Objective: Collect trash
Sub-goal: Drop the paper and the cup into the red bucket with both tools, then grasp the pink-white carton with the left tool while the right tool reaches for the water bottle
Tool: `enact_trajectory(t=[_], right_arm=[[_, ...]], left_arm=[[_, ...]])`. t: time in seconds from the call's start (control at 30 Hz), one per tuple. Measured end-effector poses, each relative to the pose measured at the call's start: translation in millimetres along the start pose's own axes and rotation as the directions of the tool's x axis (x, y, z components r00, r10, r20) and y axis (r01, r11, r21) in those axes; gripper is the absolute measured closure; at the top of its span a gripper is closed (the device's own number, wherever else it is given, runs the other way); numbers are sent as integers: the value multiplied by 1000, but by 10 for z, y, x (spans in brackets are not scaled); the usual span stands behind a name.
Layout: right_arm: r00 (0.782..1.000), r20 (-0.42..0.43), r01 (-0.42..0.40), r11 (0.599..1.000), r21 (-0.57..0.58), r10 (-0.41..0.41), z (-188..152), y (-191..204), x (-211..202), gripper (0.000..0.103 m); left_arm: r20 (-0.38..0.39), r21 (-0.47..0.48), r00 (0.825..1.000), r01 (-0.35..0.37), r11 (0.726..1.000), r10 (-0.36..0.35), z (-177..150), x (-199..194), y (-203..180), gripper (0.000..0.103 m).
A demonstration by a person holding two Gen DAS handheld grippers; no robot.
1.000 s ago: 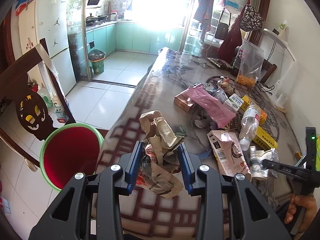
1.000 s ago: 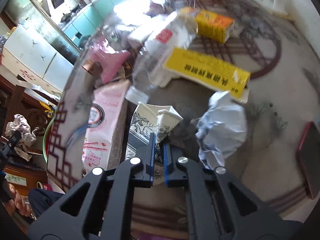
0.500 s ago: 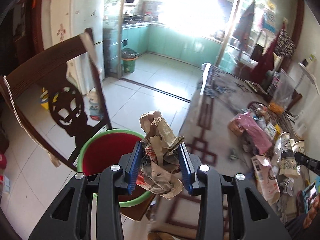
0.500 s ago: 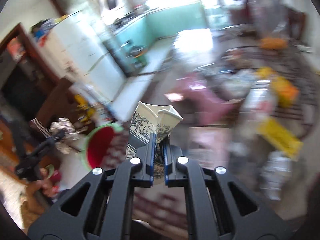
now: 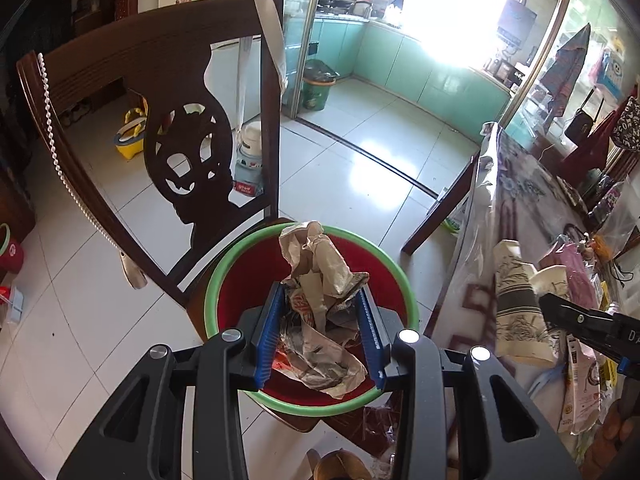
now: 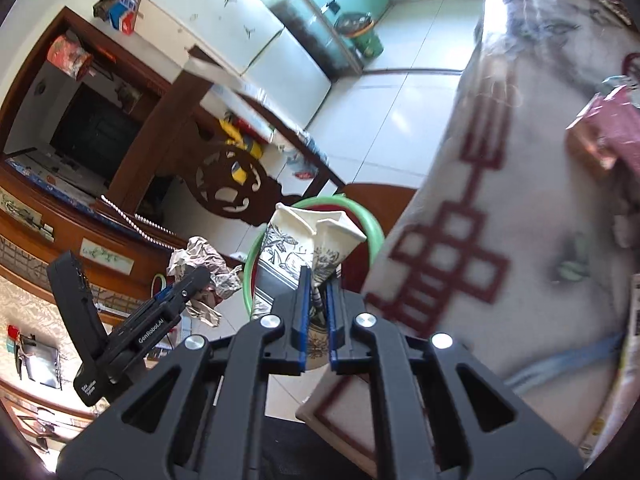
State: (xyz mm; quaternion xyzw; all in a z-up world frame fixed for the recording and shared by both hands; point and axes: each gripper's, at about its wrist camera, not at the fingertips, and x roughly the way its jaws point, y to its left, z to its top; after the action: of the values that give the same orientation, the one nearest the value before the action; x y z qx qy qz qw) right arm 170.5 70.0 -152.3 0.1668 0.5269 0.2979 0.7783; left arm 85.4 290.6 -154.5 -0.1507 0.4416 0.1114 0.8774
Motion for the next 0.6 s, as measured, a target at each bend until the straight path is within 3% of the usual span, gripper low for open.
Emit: enact_trajectory(t=[0.03,0.07,0.1,0.13,0.27,0.37,0.6], right_arm=[[1000,-12,-11,1000,6,12,10,8,61,92],[1000,-18,-14,1000,16,14,-3,4,89,78],[1000,-15,-7,1000,29,8,-6,-16,106,61],[1000,-3,-2,999,34,2,-16,-10,96,57],[1000,15,13,999,34,-14,-32,-22,4,56],[999,45,26,999,36,-28,-98,-86,-204,50],[977,175,126,992,-22,-120,-374,-264,-1075,37]], left_arm=[[2,3,1000,-12,1000,12,-5,18,-4,55],[9,4,1000,-24,1000,24,-5,22,-1,37],[22,5,999,-27,1000,27,-6,11,1,31],[35,9,999,-27,1000,27,-12,-6,-10,31],[40,28,999,-36,999,35,-7,-48,-65,30],[49,32,999,-19,999,17,-20,-122,-119,30],[66,97,997,38,995,-44,-110,-320,-463,30]])
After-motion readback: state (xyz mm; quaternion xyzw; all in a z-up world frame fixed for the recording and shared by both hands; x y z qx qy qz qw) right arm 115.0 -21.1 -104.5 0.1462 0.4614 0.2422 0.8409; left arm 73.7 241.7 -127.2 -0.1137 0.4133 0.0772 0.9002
